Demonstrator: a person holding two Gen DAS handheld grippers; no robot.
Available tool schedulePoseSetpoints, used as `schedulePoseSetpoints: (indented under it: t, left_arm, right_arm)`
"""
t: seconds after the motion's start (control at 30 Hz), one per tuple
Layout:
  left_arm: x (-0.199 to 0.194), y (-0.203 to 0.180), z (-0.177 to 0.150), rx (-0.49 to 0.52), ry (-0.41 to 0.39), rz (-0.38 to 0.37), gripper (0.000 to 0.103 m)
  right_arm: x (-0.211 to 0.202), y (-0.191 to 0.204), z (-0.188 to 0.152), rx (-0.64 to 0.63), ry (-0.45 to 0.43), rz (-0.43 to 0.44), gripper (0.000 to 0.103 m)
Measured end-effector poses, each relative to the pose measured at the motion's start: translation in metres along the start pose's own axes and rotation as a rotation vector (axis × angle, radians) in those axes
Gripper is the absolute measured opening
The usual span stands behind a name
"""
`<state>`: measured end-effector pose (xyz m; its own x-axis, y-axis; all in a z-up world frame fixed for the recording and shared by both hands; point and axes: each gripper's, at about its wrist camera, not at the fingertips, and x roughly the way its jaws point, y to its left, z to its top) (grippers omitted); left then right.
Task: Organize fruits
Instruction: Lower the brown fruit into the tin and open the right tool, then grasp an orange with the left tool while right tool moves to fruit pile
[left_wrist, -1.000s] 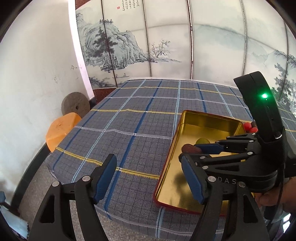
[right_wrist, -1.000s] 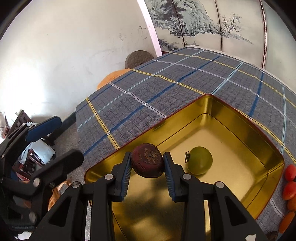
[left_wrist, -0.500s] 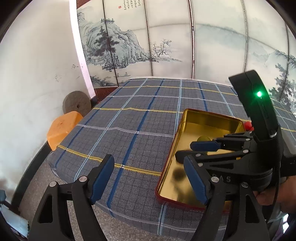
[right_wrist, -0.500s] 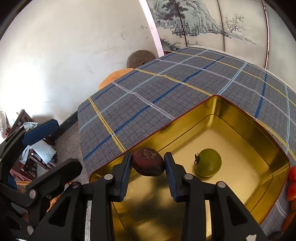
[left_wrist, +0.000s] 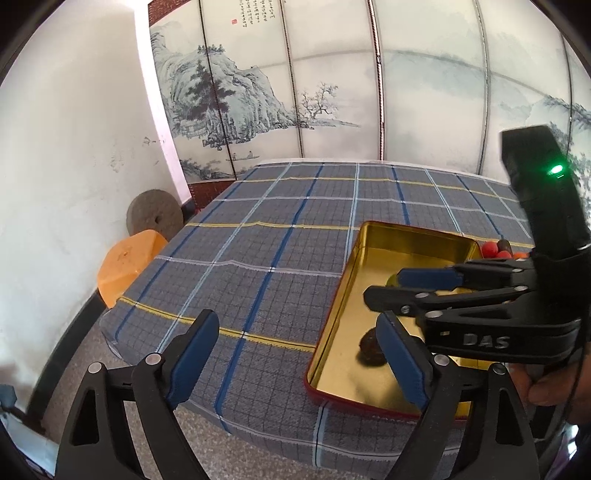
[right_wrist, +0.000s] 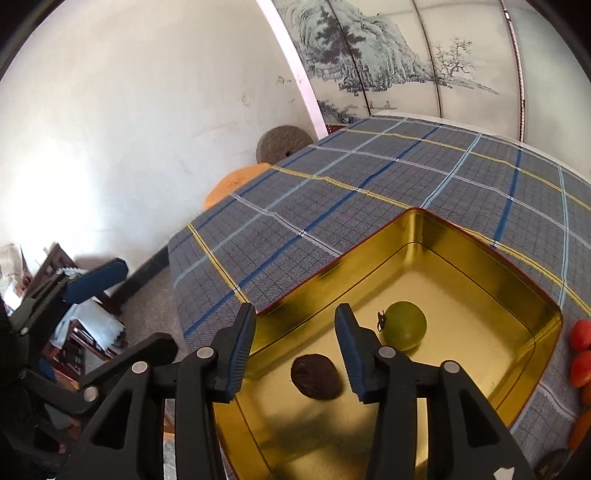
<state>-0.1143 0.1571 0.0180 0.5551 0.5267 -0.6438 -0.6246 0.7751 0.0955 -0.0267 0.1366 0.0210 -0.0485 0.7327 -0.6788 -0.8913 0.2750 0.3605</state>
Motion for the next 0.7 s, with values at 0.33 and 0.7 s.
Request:
schedulePoseSetpoints:
  t: [0.33, 0.7]
  left_arm:
    - [-0.006, -0.015, 0.003, 0.032, -0.008, -0.010, 0.087]
    - [-0.031, -0.075, 0.005, 0.240, 0.003, -0.301, 0.087]
  right_arm:
    - [-0.071, -0.010, -0.035, -0.017, -0.133, -0.034, 0.054]
    - [-0.172, -0.138, -0.136, 0.217, -0.157, -0.425, 0.054]
